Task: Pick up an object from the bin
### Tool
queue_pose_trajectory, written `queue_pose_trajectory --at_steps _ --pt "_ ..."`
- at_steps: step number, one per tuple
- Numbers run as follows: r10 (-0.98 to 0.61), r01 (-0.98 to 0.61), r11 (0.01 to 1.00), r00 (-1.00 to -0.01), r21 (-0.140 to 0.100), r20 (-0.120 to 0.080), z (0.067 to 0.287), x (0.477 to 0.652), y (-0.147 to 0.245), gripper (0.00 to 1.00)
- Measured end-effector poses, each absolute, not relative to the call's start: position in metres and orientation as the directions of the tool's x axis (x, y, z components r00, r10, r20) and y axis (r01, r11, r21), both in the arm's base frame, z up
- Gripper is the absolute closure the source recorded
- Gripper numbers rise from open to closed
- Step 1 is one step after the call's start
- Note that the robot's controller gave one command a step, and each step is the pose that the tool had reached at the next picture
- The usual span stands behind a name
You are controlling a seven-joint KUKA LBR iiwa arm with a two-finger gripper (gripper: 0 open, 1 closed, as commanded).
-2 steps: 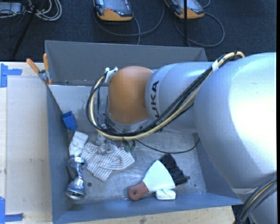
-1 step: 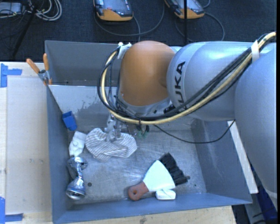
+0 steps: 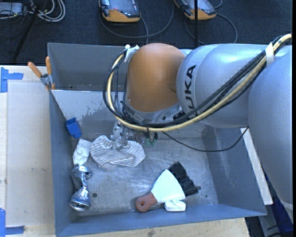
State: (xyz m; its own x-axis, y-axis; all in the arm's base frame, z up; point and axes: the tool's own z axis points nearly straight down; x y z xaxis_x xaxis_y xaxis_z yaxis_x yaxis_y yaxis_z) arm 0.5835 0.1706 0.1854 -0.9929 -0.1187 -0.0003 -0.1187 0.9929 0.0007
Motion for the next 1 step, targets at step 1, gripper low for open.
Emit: queue_pose_trajectory --at_steps 1 --pt "-0.173 -0.173 0.985 -0.985 0.000 0.007 0.2152 0.5919 0.1655 1.00"
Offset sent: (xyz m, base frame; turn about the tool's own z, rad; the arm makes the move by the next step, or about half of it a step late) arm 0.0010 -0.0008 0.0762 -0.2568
